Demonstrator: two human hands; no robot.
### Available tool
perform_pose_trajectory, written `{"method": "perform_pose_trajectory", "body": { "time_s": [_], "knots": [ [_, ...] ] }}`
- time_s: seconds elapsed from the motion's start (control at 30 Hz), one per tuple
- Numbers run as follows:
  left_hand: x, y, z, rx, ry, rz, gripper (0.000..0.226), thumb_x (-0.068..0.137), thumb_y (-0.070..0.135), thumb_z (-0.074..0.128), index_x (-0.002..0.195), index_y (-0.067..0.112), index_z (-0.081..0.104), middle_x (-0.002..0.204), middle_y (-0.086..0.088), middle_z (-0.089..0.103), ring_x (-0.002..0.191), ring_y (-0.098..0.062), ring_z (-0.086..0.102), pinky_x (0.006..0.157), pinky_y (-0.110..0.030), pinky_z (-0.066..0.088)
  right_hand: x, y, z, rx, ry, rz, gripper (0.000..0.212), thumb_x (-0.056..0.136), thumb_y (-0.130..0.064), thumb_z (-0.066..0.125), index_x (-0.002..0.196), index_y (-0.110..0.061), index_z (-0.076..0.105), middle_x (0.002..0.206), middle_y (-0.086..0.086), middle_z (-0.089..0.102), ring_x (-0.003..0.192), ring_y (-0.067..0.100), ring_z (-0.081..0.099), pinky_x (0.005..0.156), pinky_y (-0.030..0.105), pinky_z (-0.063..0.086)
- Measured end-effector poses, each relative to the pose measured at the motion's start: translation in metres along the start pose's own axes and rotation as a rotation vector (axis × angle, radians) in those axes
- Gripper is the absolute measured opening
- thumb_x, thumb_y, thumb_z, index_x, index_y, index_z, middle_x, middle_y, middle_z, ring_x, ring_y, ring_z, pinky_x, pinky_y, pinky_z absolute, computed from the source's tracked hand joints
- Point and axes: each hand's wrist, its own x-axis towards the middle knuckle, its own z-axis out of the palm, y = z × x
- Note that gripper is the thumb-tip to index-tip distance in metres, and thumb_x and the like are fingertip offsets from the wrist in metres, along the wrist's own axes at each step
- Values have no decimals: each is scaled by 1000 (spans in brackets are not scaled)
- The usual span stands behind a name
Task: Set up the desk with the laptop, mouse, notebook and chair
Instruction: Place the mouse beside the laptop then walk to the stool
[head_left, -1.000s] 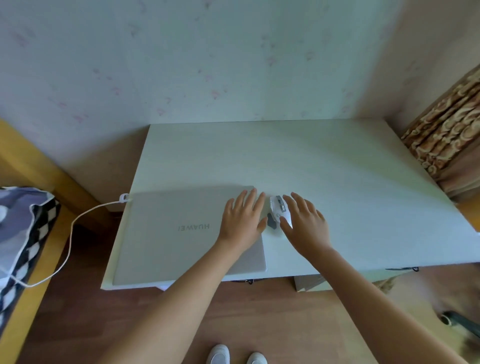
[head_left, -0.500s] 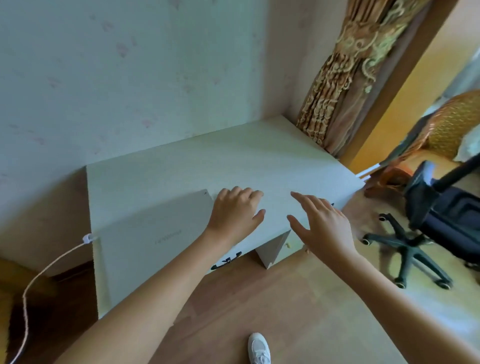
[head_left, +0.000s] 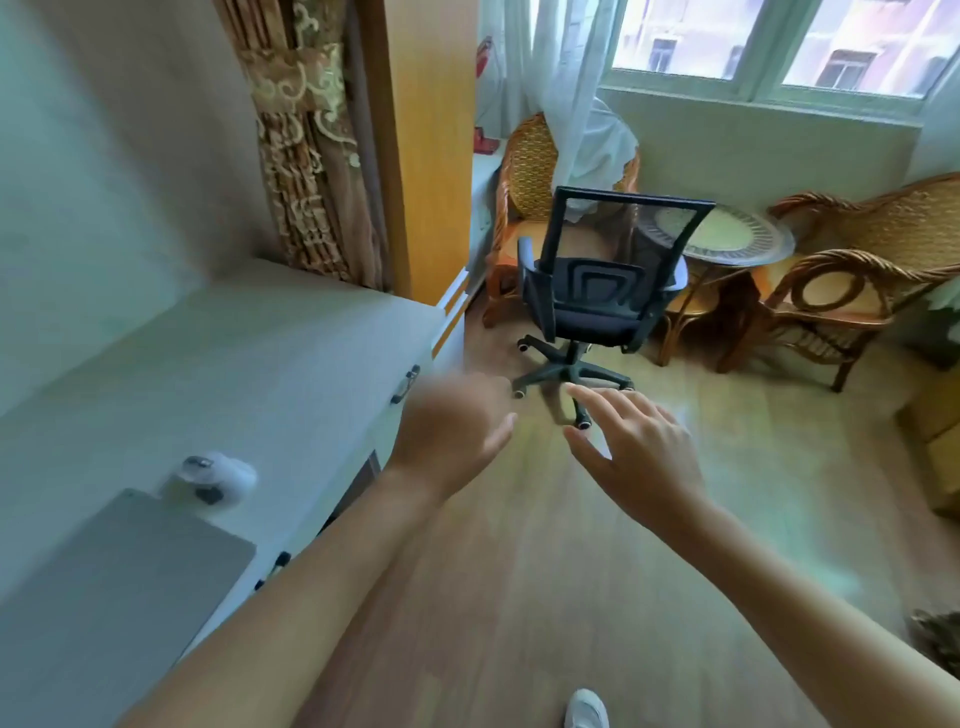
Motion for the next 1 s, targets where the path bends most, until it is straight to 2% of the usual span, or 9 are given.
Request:
{"method": "perform_pose_trajectory", "body": {
  "time_s": [0.1, 0.37, 0.5, 0.63, 0.8, 1.0],
  "knots": [
    [42, 58, 22, -28, -6, 87, 42, 81, 45, 43, 99, 18, 70, 77, 1, 70, 68, -23, 64, 58, -31, 46, -18, 64, -13, -51, 35, 107, 44, 86, -44, 47, 121, -19, 60, 107, 0, 71, 97, 24, 67, 75, 37, 53],
    [138, 210, 69, -83, -38, 233, 41, 80, 44, 49, 102, 18, 70, 80, 1, 71, 71, -23, 66, 60, -31, 46, -64, 226, -51, -153, 11, 288, 43, 87, -44, 50, 121, -19, 60, 104, 0, 71, 93, 23, 67, 74, 36, 52],
    [175, 274, 73, -141, -51, 303, 42, 84, 44, 44, 104, 18, 70, 85, 0, 73, 78, -23, 67, 65, -33, 47, -89, 284, -81, -192, 20, 339, 43, 86, -42, 55, 122, -20, 61, 105, -1, 70, 93, 21, 66, 77, 36, 52],
    [210, 330, 75, -203, -79, 357, 39, 83, 43, 56, 109, 18, 69, 92, 0, 73, 83, -22, 69, 69, -35, 50, -108, 329, -102, -154, 118, 461, 44, 83, -38, 61, 123, -20, 60, 108, -2, 68, 98, 20, 64, 81, 38, 52],
    [267, 398, 103, -297, -126, 418, 39, 80, 44, 59, 109, 20, 69, 93, 3, 72, 86, -22, 68, 72, -37, 50, -107, 398, -105, -134, 151, 606, 44, 82, -37, 61, 124, -23, 59, 115, -4, 65, 106, 19, 60, 90, 37, 48],
    [381, 467, 147, -386, -113, 543, 37, 80, 43, 61, 109, 21, 69, 98, 5, 71, 90, -19, 67, 74, -35, 49, -75, 511, -106, -141, 194, 807, 46, 80, -40, 56, 124, -25, 59, 119, -6, 63, 111, 17, 58, 95, 35, 42]
  ]
}}
